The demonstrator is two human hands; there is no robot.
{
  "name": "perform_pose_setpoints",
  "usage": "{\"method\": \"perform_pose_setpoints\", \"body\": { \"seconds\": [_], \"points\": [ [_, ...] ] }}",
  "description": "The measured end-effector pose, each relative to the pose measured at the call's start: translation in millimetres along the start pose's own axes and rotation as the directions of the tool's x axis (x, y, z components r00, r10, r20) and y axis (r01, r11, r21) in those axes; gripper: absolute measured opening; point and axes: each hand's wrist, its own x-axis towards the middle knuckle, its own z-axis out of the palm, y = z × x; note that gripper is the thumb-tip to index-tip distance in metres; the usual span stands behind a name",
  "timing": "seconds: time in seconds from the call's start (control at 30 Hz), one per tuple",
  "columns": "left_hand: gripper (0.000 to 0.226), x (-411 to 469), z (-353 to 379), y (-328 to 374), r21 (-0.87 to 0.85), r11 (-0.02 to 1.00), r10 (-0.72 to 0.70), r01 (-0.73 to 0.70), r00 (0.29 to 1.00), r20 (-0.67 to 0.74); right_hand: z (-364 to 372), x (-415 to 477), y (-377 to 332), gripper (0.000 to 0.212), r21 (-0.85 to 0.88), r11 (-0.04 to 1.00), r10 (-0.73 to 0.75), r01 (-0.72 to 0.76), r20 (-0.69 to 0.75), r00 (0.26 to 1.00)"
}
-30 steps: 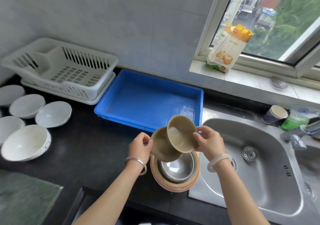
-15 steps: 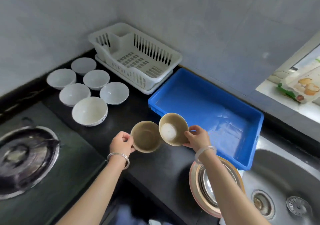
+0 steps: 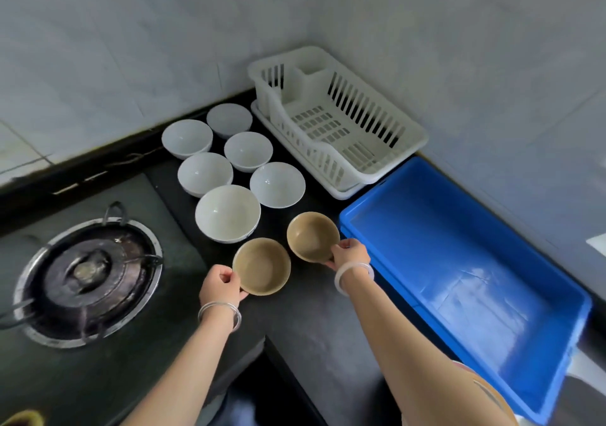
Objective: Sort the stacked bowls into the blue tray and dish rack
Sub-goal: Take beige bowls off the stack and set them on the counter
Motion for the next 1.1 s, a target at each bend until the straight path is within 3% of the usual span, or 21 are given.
{"method": "perform_pose_setpoints", "body": {
  "seconds": [0.3,0.6,0.87,0.97,1.1],
  "points": [
    [0.007,14.4,1.5,-2.9,-0.044,0.997,-0.060,0.059,0.998,-0.021,27.5,12.1,-2.9,0.015,0.089,0.993,0.066,-0.073,0.078,0.995],
    [0.006,18.9,3.8,-7.9,-0.095,0.992,-0.083,0.079,0.996,-0.030,27.3,14.0,-4.1,0.016,0.121,0.987,0.085,-0.106,0.164,0.983],
    [0.027,12.7,2.5,-7.0,-0.103,0.993,-0.057,0.053,0.998,-0.037,17.6,-0.9,-6.2,0.031,0.119,0.985,0.093,-0.127,0.255,0.963],
    [0.035,5.4,-1.5,-6.1,0.008,1.000,0.004,-0.004,1.000,-0.004,5.2,-9.3,-4.7,0.030,0.064,0.997,0.032,-0.048,0.234,0.972],
    [0.039,-7.3,-8.3,-2.3,0.330,0.928,0.172,-0.171,0.985,0.026,-26.2,-30.1,3.7,0.025,0.011,0.996,-0.091,0.091,0.221,0.971]
  ]
}}
